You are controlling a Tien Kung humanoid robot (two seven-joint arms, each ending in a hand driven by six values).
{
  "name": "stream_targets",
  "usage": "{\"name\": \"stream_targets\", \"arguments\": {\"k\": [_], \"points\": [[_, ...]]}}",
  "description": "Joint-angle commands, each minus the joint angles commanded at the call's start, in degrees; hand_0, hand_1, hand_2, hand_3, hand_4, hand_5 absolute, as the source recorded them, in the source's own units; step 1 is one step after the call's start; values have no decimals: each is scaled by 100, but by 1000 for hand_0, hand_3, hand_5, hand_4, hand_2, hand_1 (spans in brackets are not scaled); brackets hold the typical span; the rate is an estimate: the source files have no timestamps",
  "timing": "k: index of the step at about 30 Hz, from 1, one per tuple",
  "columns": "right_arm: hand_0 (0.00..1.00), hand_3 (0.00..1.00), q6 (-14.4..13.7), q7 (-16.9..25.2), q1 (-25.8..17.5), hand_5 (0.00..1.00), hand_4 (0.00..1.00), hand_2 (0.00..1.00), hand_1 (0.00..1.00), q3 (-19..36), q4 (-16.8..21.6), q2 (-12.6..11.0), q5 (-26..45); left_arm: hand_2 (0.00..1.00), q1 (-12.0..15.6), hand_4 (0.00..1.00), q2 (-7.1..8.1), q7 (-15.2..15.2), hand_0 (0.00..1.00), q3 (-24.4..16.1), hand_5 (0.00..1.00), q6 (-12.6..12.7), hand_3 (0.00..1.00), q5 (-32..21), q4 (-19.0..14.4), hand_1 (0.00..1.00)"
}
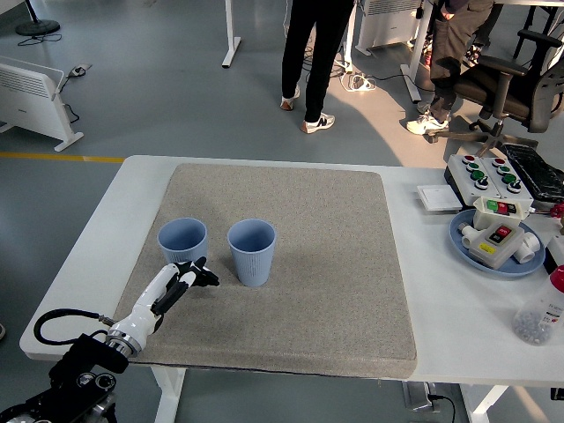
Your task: Push cup pick cup insert cup
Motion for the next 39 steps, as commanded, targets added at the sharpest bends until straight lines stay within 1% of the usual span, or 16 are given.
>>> {"name": "stream_targets", "arguments": {"k": [4, 11, 12, 15, 16, 19, 20, 22, 24, 26, 29, 32, 33, 39], "points": [[530, 718, 4, 0, 11, 749, 285, 714, 547, -12, 0, -3, -28, 527, -195, 611, 5, -42, 737, 81, 998, 3, 467, -116, 217, 622], [530, 716, 4, 1, 63, 749, 284, 714, 547, 6, 0, 8, -52, 526, -616, 609, 8, -113, 734, 400, 998, 13, 466, -367, 635, 622], [530, 716, 4, 1, 65, 749, 284, 714, 547, 7, 0, 9, -53, 526, -644, 609, 5, -113, 734, 414, 998, 10, 466, -383, 662, 622], [530, 716, 9, -11, 76, 749, 284, 714, 547, 30, 0, 16, -98, 526, -777, 609, -76, -96, 734, 404, 998, -47, 466, -427, 825, 622], [529, 715, 10, -13, 77, 750, 283, 713, 547, 32, 0, 16, -103, 523, -793, 607, -90, -96, 725, 399, 998, -53, 464, -436, 847, 620], [529, 715, 23, -35, 75, 750, 283, 713, 547, 42, 0, 25, -150, 523, -903, 607, -205, -122, 725, 436, 998, -69, 464, -546, 1051, 620], [529, 715, 24, -37, 74, 750, 283, 713, 547, 43, 0, 26, -155, 523, -913, 607, -215, -125, 725, 444, 998, -70, 464, -559, 1074, 620], [529, 714, 29, -45, 72, 750, 280, 711, 547, 16, 0, 29, -180, 522, -1035, 606, -287, -142, 726, 619, 998, -73, 464, -719, 1288, 620], [529, 714, 33, -49, 73, 750, 280, 711, 547, 13, 0, 31, -201, 522, -1088, 606, -316, -151, 726, 702, 998, -74, 464, -798, 1392, 620], [529, 714, 37, -59, 76, 750, 280, 711, 547, 40, 0, 38, -262, 522, -1197, 606, -370, -183, 726, 867, 998, -68, 464, -986, 1594, 620], [529, 711, 38, -60, 77, 749, 277, 707, 547, 37, 0, 41, -267, 522, -1270, 602, -404, -213, 729, 936, 998, -54, 462, -1092, 1732, 619], [529, 711, 38, -58, 82, 749, 277, 707, 547, 21, 0, 40, -270, 522, -1433, 602, -442, -281, 729, 1100, 998, -8, 462, -1259, 1989, 619], [529, 711, 39, -58, 82, 749, 277, 707, 547, 21, 0, 40, -271, 522, -1442, 602, -443, -284, 729, 1111, 998, -6, 462, -1266, 2003, 619], [529, 711, 35, -61, 91, 749, 276, 706, 547, 12, 0, 40, -273, 521, -1666, 600, -436, -350, 728, 1484, 998, 22, 461, -1520, 2288, 618]]}}
